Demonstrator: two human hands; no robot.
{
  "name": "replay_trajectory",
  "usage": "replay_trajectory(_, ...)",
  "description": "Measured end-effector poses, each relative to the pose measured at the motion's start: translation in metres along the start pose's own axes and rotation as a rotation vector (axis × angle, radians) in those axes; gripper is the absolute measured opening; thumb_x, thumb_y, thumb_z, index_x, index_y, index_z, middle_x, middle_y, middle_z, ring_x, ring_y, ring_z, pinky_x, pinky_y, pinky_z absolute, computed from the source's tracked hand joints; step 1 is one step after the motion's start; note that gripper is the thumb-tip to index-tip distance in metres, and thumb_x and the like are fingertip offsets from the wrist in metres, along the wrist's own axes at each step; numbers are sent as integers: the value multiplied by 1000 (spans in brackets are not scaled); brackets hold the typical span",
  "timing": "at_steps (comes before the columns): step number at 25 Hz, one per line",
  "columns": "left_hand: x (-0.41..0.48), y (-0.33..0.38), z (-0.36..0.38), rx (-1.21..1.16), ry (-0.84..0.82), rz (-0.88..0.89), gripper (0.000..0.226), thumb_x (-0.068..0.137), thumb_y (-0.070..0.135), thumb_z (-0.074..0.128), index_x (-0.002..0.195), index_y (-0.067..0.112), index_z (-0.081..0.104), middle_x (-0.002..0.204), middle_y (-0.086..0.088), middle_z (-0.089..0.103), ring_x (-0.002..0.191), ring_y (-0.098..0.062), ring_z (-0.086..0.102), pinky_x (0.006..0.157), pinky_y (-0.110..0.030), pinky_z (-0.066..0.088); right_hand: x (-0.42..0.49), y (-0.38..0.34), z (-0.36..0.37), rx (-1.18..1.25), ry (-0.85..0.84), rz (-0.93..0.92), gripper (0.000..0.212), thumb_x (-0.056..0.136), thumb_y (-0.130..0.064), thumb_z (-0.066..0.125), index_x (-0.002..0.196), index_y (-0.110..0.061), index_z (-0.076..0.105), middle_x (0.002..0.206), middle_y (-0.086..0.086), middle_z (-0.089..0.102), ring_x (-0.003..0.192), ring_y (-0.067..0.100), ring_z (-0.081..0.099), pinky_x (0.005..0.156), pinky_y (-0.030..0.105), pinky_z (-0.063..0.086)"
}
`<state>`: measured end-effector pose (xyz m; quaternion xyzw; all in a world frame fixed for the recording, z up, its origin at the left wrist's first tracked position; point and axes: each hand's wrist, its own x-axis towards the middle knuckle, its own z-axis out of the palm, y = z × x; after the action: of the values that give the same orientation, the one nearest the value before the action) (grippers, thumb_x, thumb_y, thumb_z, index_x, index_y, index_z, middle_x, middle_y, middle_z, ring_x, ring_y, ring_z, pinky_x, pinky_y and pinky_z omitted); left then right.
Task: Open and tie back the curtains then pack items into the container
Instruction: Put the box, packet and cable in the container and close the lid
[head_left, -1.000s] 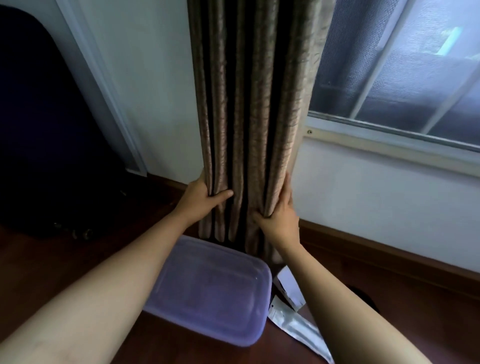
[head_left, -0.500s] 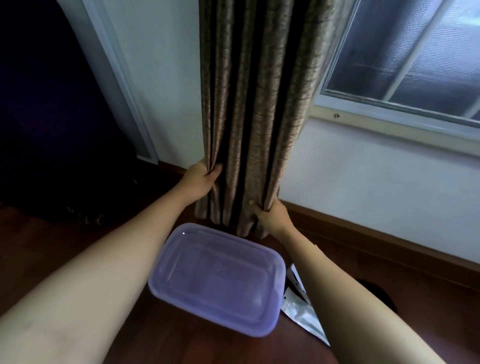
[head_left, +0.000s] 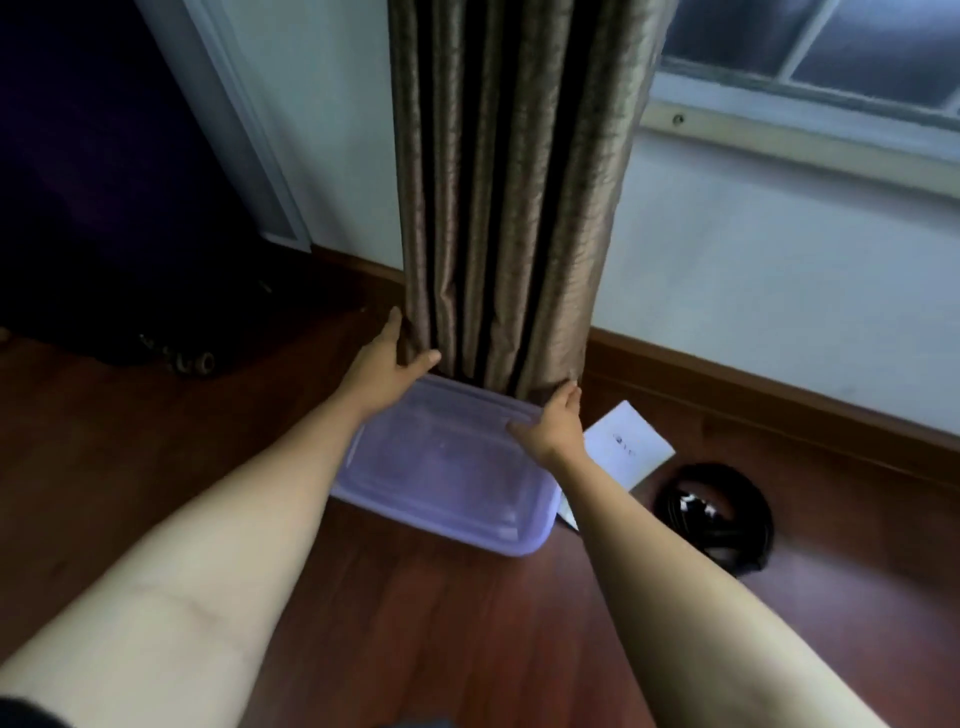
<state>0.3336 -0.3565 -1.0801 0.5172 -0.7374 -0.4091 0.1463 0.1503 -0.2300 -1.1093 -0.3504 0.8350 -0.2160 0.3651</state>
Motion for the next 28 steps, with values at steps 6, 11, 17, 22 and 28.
replay_trajectory(6, -33, -73, 15, 404, 33, -256, 76, 97, 44, 39, 150, 3, 3, 159, -16, 6, 146, -33, 11, 115, -47, 21, -27, 42, 36, -81, 31, 192, 100, 86, -37, 62, 145, 7, -6, 155, 25, -1, 143, 37, 8, 115, 39, 13)
replay_trajectory(11, -41, -99, 14, 331, 37, -487, 71, 96, 39, 44, 149, 5, 12, 152, -22, 26, 135, -42, 33, 105, -49, 34, -29, 53, 42, -41, 28, 199, 100, 86, -37, 63, 146, 4, -5, 151, 25, 17, 131, 38, 37, 103, 37, 35)
replay_trajectory(17, -58, -119, -24, 13, -37, -632, 48, 86, 28, 63, 127, 7, 52, 118, -19, 59, 103, -37, 60, 85, -47, 52, -46, 46, 29, -126, -69, 132, 104, 77, -42, 72, 145, 4, 8, 143, 26, 28, 128, 37, 39, 101, 37, 36)
replay_trajectory(22, -96, -86, -24, -19, -200, -620, 43, 78, 34, 71, 114, 18, 54, 111, -6, 58, 98, -29, 60, 77, -44, 54, -92, 82, -3, -177, -116, 121, 94, 77, -44, 72, 139, 5, 20, 137, 25, 38, 126, 38, 39, 96, 38, 37)
replay_trajectory(28, -148, -47, 62, 42, -442, -453, 44, 73, 29, 78, 103, 6, 54, 98, -10, 61, 81, -18, 65, 53, -31, 55, -151, 204, -66, -94, -111, 186, 102, 62, -52, 80, 139, -12, 26, 132, 12, 46, 119, 31, 48, 92, 43, 48)
